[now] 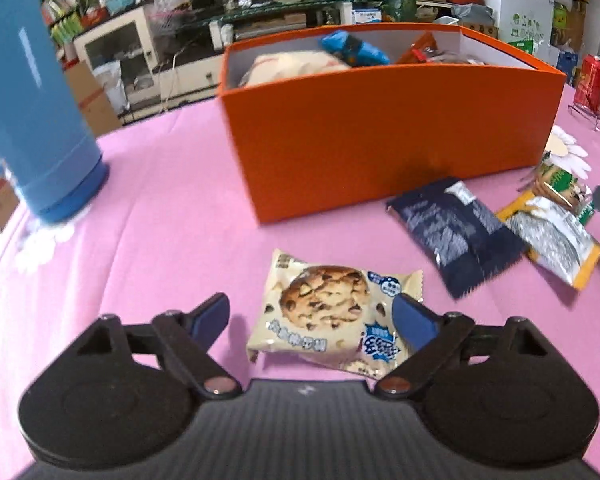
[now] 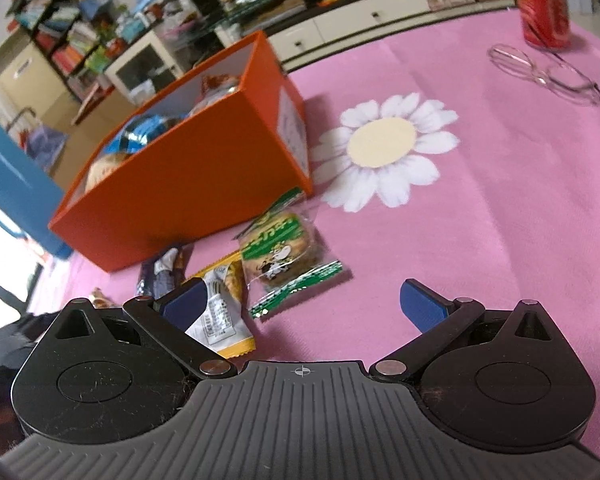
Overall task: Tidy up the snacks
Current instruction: 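Move left tool to chocolate-chip cookie pack while right tool approaches green-printed cookie bag, then close left tool on chocolate-chip cookie pack while right tool grasps green-printed cookie bag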
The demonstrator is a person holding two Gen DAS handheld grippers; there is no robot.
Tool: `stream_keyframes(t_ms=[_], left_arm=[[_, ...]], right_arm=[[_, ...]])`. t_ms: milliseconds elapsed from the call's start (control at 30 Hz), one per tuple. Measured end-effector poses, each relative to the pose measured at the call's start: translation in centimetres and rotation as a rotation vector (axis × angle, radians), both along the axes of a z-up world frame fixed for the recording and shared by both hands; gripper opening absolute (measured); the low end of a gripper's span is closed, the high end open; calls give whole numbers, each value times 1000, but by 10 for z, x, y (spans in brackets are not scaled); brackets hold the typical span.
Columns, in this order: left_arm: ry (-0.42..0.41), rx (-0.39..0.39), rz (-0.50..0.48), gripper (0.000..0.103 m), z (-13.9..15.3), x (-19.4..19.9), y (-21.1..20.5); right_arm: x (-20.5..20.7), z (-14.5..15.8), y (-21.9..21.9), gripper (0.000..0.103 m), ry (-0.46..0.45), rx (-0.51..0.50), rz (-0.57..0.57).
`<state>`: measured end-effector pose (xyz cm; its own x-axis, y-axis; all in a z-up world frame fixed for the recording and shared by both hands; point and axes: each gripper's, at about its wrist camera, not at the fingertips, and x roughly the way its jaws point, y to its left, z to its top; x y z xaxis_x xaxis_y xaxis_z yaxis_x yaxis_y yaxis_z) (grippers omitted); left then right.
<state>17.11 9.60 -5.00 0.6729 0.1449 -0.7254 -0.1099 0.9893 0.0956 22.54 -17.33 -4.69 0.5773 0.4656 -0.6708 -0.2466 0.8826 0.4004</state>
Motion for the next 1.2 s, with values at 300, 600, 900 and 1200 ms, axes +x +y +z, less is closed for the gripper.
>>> stream_keyframes(t_ms=[300, 600, 900, 1200], left_arm=[[-75, 52, -39, 102, -3, -26, 5], [-129, 2, -9, 102, -3, -27, 23], [-121, -116, -119, 102, -5, -22, 15], [-78, -105, -74, 102, -12, -8, 17]], right_arm=[[11, 5, 49, 91, -204, -287, 85], [24, -10, 51, 83, -197, -369, 18], [22, -11, 42, 93, -176, -379, -25], [21, -11, 45, 93, -174, -378, -13]])
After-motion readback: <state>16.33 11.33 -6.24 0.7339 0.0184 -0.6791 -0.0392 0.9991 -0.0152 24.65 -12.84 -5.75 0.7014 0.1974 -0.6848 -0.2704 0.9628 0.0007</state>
